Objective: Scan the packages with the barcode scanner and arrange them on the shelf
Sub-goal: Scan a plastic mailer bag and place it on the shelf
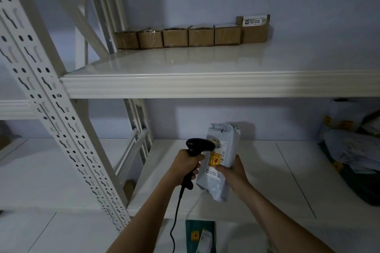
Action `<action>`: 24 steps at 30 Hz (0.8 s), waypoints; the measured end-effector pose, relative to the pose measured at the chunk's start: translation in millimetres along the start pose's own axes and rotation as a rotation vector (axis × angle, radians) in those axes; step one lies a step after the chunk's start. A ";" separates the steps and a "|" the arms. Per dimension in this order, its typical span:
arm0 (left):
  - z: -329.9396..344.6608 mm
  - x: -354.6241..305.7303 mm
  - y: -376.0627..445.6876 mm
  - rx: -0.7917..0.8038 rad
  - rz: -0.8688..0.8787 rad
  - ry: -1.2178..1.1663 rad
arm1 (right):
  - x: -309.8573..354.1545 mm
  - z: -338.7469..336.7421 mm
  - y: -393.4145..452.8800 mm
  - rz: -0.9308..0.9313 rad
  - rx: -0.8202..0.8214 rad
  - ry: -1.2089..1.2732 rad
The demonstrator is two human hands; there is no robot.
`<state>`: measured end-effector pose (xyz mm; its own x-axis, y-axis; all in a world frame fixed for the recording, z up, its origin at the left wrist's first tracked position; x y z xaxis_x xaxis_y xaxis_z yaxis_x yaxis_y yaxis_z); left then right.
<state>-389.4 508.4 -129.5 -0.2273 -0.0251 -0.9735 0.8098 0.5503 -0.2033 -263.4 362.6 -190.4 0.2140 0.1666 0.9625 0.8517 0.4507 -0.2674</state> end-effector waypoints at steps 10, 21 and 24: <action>-17.3 27.8 11.2 -0.063 -0.045 -0.038 | 0.7 -2.5 -2.7 0.028 0.053 0.042; -92.2 147.5 6.7 -0.493 -0.305 -0.027 | -31.1 -34.1 -7.1 0.250 0.012 0.201; -88.7 153.7 12.7 -0.462 -0.329 0.020 | -33.6 -36.5 -13.9 0.269 0.008 0.242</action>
<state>-462.0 585.6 -272.4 -0.4415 -0.2432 -0.8637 0.3746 0.8247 -0.4237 -265.0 318.8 -217.4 0.5380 0.0680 0.8402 0.7459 0.4260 -0.5121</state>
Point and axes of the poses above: each hand's wrist, its own y-axis towards the middle knuckle, its own z-axis out of the palm, x = y × z, the point moved 10 cm from there along y, towards the middle knuckle, and after that the axes turned 5 degrees about z, right-handed, at the moved point
